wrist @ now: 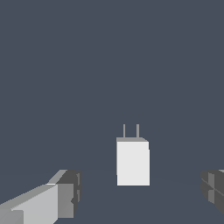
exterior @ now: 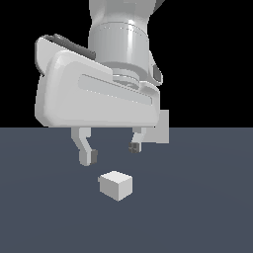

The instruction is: Plug the charger into the wall socket.

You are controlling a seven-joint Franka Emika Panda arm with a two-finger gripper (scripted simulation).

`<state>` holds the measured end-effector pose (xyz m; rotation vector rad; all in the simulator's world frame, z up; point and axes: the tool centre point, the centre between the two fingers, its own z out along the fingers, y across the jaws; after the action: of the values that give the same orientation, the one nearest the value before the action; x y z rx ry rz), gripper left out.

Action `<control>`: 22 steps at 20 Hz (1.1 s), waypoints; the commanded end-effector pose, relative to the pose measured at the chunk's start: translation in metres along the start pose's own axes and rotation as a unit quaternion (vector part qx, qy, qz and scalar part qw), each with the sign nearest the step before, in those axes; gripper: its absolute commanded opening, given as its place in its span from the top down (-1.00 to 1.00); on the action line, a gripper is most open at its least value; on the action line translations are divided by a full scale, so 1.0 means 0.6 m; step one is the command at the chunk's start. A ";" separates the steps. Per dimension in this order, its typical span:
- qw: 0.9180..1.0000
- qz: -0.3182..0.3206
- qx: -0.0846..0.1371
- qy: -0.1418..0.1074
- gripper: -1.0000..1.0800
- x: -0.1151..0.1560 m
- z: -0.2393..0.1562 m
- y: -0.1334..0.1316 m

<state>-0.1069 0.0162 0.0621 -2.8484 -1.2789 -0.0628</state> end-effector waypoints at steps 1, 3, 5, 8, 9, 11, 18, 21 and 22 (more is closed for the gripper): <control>1.000 0.000 0.000 0.000 -0.92 0.000 0.003 0.000; 1.000 0.000 0.000 0.000 -0.92 -0.001 0.010 0.000; 1.000 -0.001 0.000 0.000 -0.92 -0.002 0.021 -0.001; 1.000 -0.001 0.000 0.000 -0.92 -0.003 0.043 -0.001; 1.000 -0.001 0.000 0.000 -0.92 -0.004 0.051 -0.001; 1.000 -0.002 0.000 0.000 -0.92 -0.004 0.064 -0.001; 1.000 -0.002 0.000 0.000 -0.92 -0.005 0.084 0.000; 1.000 -0.002 0.000 0.000 1.00 -0.005 0.084 0.000; 1.000 -0.002 0.000 0.000 1.00 -0.005 0.084 0.000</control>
<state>-0.1078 0.0156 0.0121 -2.8464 -1.2851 -0.0625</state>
